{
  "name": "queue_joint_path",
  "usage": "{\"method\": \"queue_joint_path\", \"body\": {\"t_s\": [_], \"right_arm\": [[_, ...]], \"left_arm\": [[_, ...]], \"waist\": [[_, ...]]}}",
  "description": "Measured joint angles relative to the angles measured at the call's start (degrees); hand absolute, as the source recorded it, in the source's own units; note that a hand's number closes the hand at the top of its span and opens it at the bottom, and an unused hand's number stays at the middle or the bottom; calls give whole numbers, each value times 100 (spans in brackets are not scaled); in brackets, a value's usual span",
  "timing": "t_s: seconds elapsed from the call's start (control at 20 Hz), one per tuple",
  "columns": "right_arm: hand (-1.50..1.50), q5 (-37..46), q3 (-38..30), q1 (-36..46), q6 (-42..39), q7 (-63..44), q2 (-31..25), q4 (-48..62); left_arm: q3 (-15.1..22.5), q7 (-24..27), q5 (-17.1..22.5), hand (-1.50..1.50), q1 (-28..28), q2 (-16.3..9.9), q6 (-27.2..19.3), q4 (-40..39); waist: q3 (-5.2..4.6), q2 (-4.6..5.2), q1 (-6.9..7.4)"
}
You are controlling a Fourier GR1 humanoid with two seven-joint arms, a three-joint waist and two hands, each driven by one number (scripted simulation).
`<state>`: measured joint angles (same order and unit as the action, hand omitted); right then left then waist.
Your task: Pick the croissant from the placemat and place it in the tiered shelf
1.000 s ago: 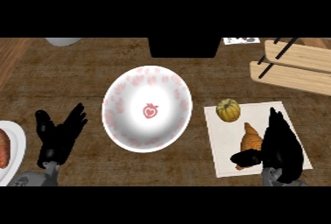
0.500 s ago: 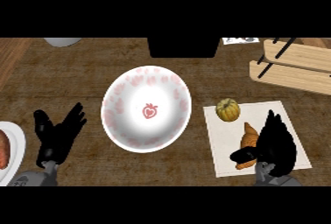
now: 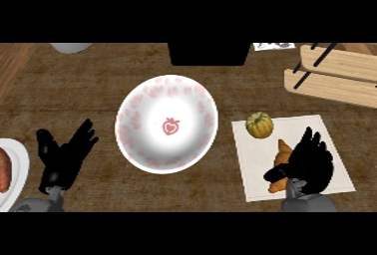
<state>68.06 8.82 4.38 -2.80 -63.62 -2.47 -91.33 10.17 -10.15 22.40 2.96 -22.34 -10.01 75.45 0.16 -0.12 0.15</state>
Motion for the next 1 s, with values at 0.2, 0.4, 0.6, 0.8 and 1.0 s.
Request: {"method": "queue_joint_path", "body": {"t_s": [0.2,0.4,0.6,0.8,1.0], "right_arm": [[-150,60,-287,61,273,290,62,389],[-150,68,-415,25,366,428,73,402],[150,-160,-523,146,279,627,112,697],[150,-446,-492,252,-158,903,0,857],[150,-459,-337,198,-21,1054,98,842]], "left_arm": [[-136,-149,-25,0,-56,5,119,96],[-297,-348,-138,0,15,86,199,129],[-295,-370,-336,0,0,254,168,156],[-306,-433,-406,0,-11,302,147,201],[-369,-458,-499,0,-53,390,173,245]], "waist": [[-4,2,2],[-12,0,-7],[-46,-30,-3],[-76,-54,16],[-89,-73,-2]]}}
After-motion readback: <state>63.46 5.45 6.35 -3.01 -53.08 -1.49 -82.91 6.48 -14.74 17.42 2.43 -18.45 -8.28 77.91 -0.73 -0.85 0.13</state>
